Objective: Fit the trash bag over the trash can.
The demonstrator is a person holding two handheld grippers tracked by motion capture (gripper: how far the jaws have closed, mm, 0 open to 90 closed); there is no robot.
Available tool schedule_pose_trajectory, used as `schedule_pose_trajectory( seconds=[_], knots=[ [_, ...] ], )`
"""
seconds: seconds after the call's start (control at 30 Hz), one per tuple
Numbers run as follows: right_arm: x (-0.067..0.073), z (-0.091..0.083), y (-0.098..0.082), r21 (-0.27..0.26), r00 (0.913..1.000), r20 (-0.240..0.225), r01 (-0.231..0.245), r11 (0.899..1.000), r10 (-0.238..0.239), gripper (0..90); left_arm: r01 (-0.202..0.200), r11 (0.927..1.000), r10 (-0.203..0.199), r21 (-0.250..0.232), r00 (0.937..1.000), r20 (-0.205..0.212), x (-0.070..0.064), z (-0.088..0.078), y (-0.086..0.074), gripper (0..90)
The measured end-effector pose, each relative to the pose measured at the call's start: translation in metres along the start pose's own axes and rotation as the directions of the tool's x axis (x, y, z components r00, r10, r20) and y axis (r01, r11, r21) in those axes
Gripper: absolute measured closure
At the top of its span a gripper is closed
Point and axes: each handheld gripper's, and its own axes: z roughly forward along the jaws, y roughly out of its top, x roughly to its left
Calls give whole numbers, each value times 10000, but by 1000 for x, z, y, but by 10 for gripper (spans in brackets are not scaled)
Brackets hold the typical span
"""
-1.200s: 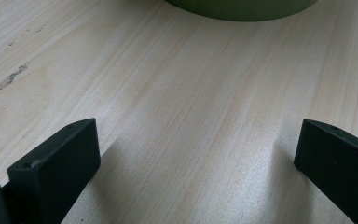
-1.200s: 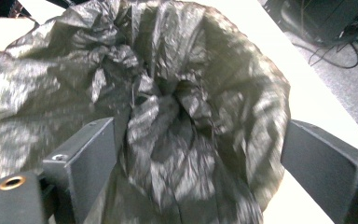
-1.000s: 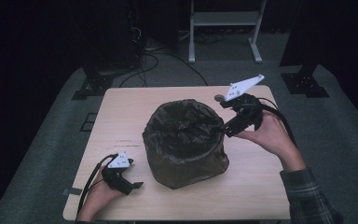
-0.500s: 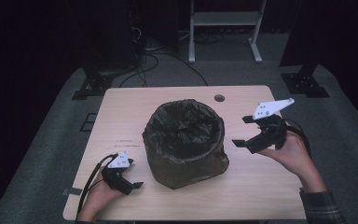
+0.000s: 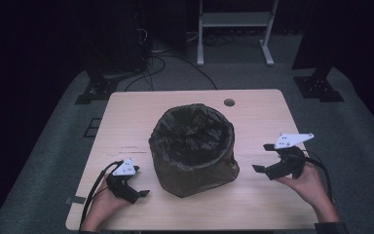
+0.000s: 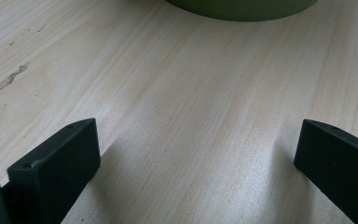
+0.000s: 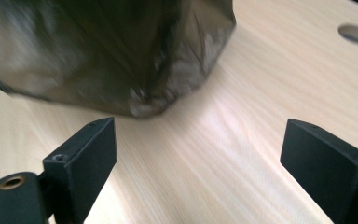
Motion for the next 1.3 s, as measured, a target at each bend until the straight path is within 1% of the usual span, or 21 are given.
schedule_pose_trajectory(
  seconds=[0.03, 0.07, 0.13, 0.17, 0.23, 0.33, 0.43, 0.57, 0.63, 0.7, 0.77, 0.93, 1.3],
  knots=[
    [-1, 2, -5, -6, 10000, 34, -59, 10000, 59, 91, -2, 10000, 2, 3, 10000, 0, 0, 0, 0, 0],
    [-1, 4, -11, 28, 9997, 42, -221, 9998, 221, 91, -7, 10000, 7, 9, 10000, 0, 0, 0, 0, 0],
    [-2, 7, -20, -41, 9994, 145, -321, 9995, 321, 91, 0, 10000, 0, 0, 10000, 0, 0, 0, 0, 0],
    [-3, 8, -24, -69, 9992, 116, -389, 9992, 390, 91, 2, 10000, -2, 0, 10000, -1, 0, 0, 0, 0],
    [-2, 10, -30, -122, 9990, 187, -395, 9991, 397, 91, -1, 10000, 1, 3, 10000, -1, 0, 0, 0, 0],
    [-2, 14, -41, 36, 9985, 433, -343, 9994, 341, 91, -9, 10000, 9, 10, 10000, 0, 0, 0, 0, 0],
    [-1, 20, -52, 384, 9973, 669, -342, 9987, 316, 91, 2, 10000, -2, 1, 10000, -1, 0, 0, 0, 0],
    [0, 26, -64, 615, 9964, 737, -466, 9970, 420, 91, 2, 10000, -2, 1, 10000, 1, 0, 0, 0, 0],
    [0, 29, -70, 794, 9957, 832, -462, 9958, 396, 91, 4, 10000, -4, 1, 10000, 0, 0, 0, 0, 0],
    [1, 32, -75, 913, 9959, 788, -518, 9945, 446, 91, 9, 10000, -9, -6, 10000, -2, 0, 0, 0, 0],
    [1, 34, -79, 945, 9960, 779, -512, 9942, 439, 90, 1, 10000, -1, 0, 10000, 1, 0, 0, 0, 0],
    [1, 33, -83, 669, 9967, 632, -544, 9963, 502, 91, 16, 10000, -16, -19, 10000, 4, 0, 0, 0, 0],
    [0, 33, -84, 686, 9967, 607, -574, 9960, 533, 92, 13, 10000, -13, -22, 10000, 12, 0, 0, 0, 0]
  ],
)
